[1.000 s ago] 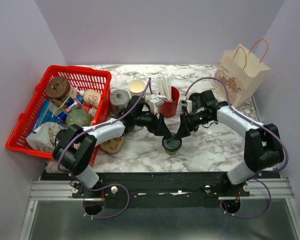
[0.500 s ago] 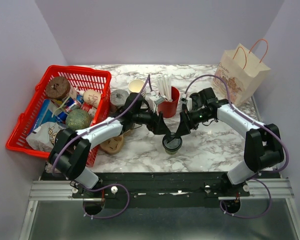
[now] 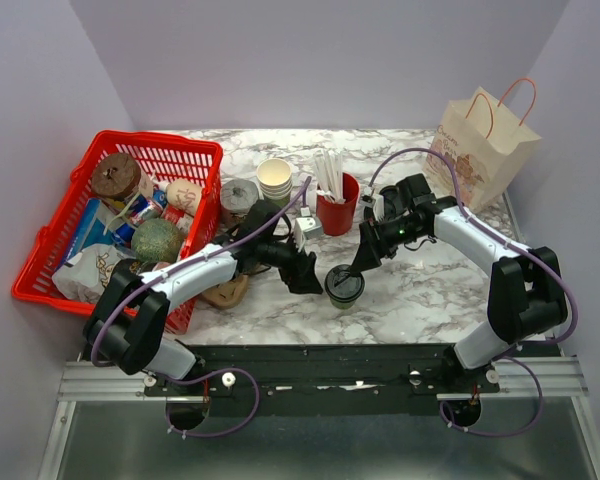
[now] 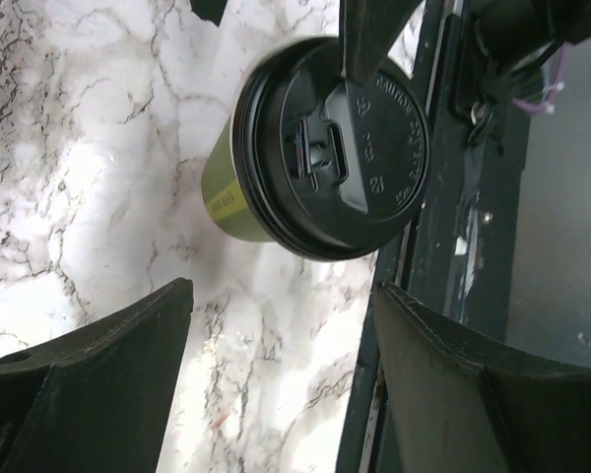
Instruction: Pack the takeout coffee
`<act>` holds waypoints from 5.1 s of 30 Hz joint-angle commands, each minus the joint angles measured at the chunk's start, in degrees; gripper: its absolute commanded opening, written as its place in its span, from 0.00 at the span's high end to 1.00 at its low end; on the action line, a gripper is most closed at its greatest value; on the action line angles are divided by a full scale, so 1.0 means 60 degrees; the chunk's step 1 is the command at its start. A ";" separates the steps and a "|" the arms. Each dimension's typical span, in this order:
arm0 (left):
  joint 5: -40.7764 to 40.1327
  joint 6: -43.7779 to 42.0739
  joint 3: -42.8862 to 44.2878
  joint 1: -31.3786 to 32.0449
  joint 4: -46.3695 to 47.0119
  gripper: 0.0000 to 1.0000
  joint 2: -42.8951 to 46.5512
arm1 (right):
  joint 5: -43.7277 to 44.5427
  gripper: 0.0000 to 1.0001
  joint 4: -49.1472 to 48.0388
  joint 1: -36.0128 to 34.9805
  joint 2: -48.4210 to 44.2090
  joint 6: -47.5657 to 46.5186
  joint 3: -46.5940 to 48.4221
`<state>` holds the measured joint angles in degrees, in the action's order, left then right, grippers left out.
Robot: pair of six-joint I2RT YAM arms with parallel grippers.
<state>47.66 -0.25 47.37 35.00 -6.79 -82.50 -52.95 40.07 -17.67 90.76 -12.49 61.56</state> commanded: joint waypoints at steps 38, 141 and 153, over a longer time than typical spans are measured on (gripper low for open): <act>-0.0253 0.0467 0.0981 0.0816 0.0765 0.20 -0.1104 | -0.0712 0.10 0.0235 -0.0028 -0.0142 0.0133 -0.0387; -0.0589 0.6690 -0.1303 -0.0165 0.5978 0.01 -0.1631 | -0.1268 0.18 0.0718 0.0411 0.1646 -0.1917 0.0023; -0.0882 0.8259 -0.1714 -0.0517 0.7094 0.03 -0.2831 | -0.1283 0.18 0.0733 0.0411 0.1851 -0.1961 0.0082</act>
<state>45.93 47.18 38.39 32.95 34.70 -96.84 -64.18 45.12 -15.27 100.57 -21.56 60.93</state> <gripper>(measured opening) 0.976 0.823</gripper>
